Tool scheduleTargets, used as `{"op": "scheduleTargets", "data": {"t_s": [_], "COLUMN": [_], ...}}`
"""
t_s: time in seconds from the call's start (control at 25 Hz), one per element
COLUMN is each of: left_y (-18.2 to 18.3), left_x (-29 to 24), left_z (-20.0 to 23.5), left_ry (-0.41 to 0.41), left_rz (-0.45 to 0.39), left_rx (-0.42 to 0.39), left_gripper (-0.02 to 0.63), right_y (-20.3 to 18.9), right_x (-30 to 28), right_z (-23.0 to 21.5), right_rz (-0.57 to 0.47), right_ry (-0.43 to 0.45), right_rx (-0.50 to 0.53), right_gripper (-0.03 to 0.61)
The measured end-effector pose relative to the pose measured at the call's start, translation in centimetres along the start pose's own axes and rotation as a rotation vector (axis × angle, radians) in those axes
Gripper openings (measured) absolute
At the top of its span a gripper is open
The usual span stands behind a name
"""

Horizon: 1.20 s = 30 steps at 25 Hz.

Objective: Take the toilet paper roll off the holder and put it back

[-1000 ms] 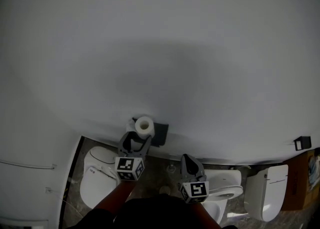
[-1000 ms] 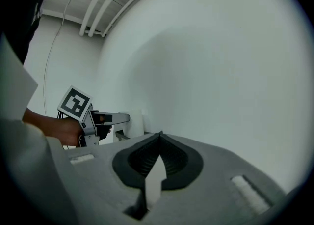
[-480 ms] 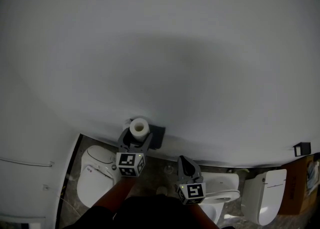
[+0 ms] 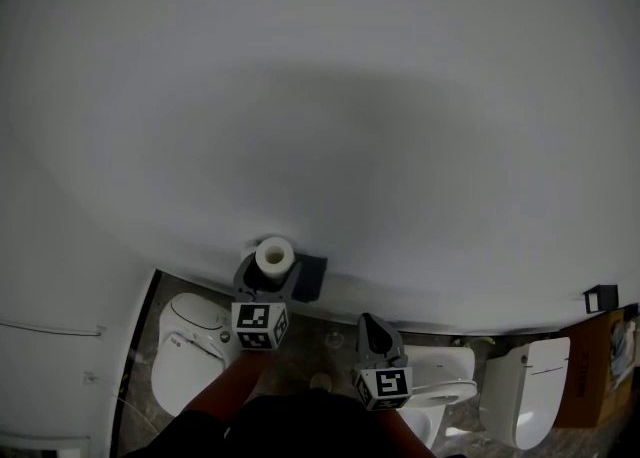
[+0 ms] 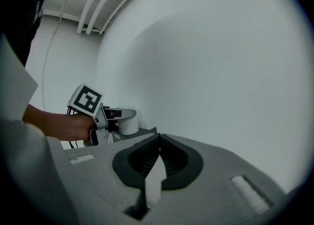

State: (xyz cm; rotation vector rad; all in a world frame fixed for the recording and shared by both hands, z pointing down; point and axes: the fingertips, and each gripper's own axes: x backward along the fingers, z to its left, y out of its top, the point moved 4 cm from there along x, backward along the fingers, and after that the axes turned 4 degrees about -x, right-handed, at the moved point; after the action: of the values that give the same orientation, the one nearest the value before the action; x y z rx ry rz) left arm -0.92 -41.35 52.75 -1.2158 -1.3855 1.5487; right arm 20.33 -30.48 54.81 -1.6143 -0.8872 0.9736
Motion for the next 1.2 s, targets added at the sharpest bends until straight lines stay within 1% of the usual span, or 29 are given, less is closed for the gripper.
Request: {"op": "scheduleTargets", "data": {"t_s": [0.08, 0.16, 0.24, 0.36, 0.44, 0.6, 0.72, 0.84, 0.92, 1.08, 1.2], "left_y": [0.1, 0.6, 1.8, 3.6, 4.8, 6.0, 5.0, 3.6, 2.6, -0.2, -1.4], "left_x": [0.2, 0.8, 2.0, 4.1, 5.9, 10.8, 14.8, 18.6, 20.8, 24.0, 25.4], "left_z": [0.0, 0.2, 0.5, 0.9, 1.0, 1.5, 2.1, 3.3, 4.1, 5.1, 5.5], "left_ry": [-0.014, -0.026, -0.03, -0.037, -0.042, -0.038, -0.026, 0.017, 0.05, 0.101, 0.113], "left_rz": [-0.011, -0.032, -0.061, -0.108, -0.122, -0.143, -0.15, -0.13, -0.117, -0.084, -0.07], "left_rx": [0.012, 0.042, 0.066, 0.075, 0.062, -0.001, -0.004, 0.013, 0.027, 0.051, 0.057], "left_gripper": [0.365, 0.365, 0.365, 0.364, 0.364, 0.364, 0.364, 0.364, 0.364, 0.364, 0.364], "right_y": [0.2, 0.2, 0.6, 1.8, 2.7, 4.1, 4.7, 5.5, 5.3, 4.2, 3.5], "right_x": [0.0, 0.0, 0.2, 0.7, 1.2, 2.4, 3.3, 3.9, 4.6, 6.3, 6.9], "right_z": [0.2, 0.4, 0.7, 1.2, 1.5, 2.5, 3.6, 5.2, 5.9, 7.0, 7.6], "right_rz": [0.003, 0.002, -0.008, -0.039, -0.06, -0.083, -0.099, -0.103, -0.095, -0.084, -0.073], "right_ry": [0.0, -0.001, -0.001, -0.002, -0.014, -0.041, -0.04, -0.027, -0.026, -0.043, -0.055], "right_rx": [-0.001, 0.003, -0.01, -0.019, -0.007, 0.004, 0.018, 0.05, 0.066, 0.054, 0.053], "right_gripper": [-0.002, -0.002, -0.002, -0.002, -0.002, -0.002, -0.002, -0.002, -0.002, -0.002, -0.002]}}
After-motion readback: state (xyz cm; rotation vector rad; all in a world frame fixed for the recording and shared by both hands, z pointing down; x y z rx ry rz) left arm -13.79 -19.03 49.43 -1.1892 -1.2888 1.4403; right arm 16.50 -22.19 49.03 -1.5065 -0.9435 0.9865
